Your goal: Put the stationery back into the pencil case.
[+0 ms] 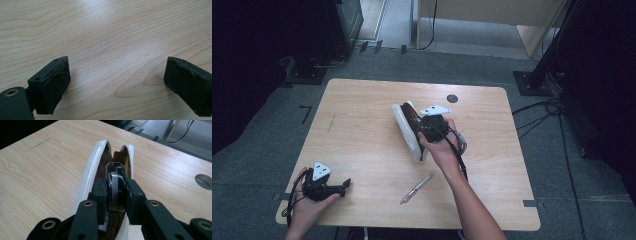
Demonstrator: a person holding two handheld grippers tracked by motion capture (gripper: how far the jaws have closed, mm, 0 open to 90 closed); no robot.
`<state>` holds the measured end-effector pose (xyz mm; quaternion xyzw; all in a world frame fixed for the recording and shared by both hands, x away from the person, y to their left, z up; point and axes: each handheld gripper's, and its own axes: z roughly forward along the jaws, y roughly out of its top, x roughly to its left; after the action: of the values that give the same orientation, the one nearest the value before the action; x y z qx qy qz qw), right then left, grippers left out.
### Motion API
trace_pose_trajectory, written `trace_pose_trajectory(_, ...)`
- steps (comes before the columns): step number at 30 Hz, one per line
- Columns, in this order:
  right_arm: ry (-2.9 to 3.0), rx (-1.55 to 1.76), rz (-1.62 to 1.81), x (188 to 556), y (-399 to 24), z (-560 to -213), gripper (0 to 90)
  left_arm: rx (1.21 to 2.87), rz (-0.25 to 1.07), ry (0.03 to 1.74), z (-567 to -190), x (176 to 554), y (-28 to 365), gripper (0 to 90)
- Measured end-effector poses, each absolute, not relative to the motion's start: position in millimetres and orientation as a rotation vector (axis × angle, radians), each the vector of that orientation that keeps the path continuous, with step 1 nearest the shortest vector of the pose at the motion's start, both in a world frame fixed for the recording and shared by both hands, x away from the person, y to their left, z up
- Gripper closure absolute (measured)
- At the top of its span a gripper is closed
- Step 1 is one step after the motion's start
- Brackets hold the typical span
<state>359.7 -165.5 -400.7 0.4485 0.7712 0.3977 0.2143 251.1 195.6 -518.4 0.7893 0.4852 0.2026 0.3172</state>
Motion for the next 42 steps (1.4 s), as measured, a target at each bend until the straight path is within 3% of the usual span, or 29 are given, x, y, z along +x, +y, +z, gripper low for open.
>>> trace_pose_trajectory(7, 2.160, 1.263, 1.094, 372, -159, -399, 72.7, 2.076, 0.533, 1.278, -518, 251, 195, 7.0)
trace_pose_trajectory(12, 2.153, 1.285, 1.102, 377, -159, -398, 81.5, 2.076, 0.533, 1.277, -518, 251, 195, 7.1)
trace_pose_trajectory(17, 2.149, 1.273, 1.127, 374, -160, -397, 80.9, 2.076, 0.532, 1.276, -518, 251, 196, 7.1)
trace_pose_trajectory(28, 2.132, 1.194, 1.250, 340, -176, -390, 76.3, 2.064, 0.533, 1.279, -517, 250, 196, 8.3)
trace_pose_trajectory(42, 2.168, 1.099, 1.407, 285, -218, -415, 69.7, 2.050, 0.528, 1.285, -517, 250, 197, 8.4)
